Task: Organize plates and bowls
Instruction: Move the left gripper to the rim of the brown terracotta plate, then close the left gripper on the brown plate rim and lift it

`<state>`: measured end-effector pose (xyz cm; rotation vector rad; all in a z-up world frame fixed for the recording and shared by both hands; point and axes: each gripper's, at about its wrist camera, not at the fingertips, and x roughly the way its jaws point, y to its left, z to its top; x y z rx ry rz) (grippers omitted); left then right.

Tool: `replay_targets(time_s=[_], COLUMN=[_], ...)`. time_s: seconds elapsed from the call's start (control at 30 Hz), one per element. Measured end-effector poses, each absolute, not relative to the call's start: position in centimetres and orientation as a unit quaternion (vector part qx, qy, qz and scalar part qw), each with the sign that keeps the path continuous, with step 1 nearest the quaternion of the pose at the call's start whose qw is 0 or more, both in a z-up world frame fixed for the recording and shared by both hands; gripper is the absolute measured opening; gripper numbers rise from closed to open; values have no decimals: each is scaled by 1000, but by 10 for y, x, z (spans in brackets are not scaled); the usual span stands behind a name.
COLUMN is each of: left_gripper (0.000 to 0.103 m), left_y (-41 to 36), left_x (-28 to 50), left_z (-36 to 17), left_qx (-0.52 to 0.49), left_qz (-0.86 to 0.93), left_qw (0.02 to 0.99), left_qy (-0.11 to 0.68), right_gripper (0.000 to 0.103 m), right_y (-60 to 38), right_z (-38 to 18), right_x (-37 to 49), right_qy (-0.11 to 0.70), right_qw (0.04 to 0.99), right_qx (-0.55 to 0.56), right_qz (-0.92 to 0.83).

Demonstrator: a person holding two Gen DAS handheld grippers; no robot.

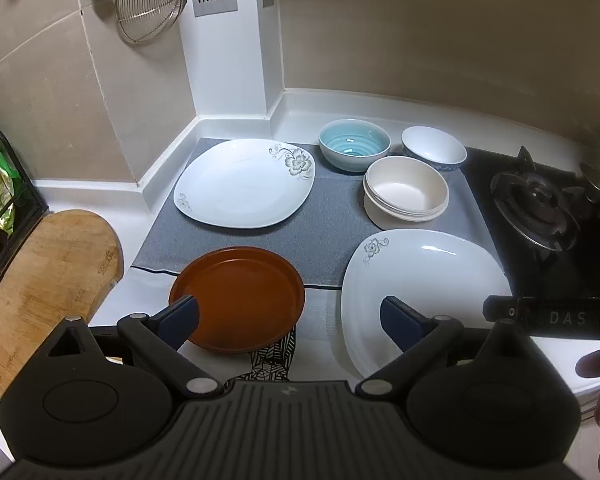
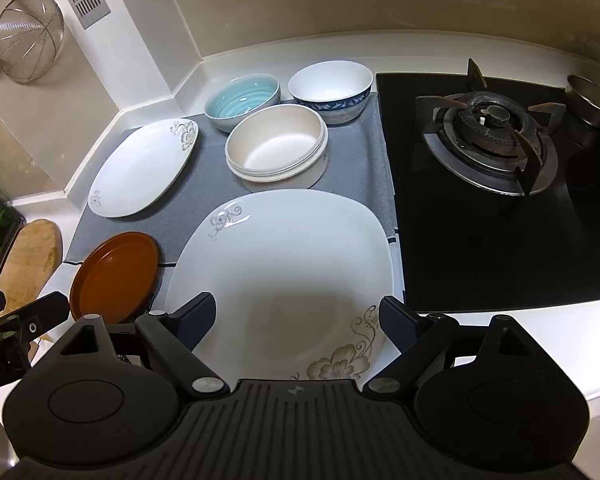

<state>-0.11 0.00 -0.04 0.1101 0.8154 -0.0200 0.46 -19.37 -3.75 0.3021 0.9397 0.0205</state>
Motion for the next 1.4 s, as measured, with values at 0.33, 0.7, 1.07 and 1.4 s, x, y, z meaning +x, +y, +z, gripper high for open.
replay_targets(time_s=[0.33,0.7,1.07,1.4], left_gripper=[90,18,18,19], left_y=[20,82,134,158], left_x=[30,70,87,100], left_z=[-11,-33,-57,-65], left_qx=[33,-13,-18,-40], left_qz=[-43,-89,-99,-119], left_qw=[917,906,901,897], left_qy=[395,413,423,423], right_gripper=[81,53,28,28], right_y=[-177,-118,-64,-25], right_z=[-31,-25,-37,-36], right_x=[15,42,60,72], right_qy=[440,446,457,449], right_qw=[888,889,885,891], right_qx=[128,101,82,69], right_qz=[16,32,25,24])
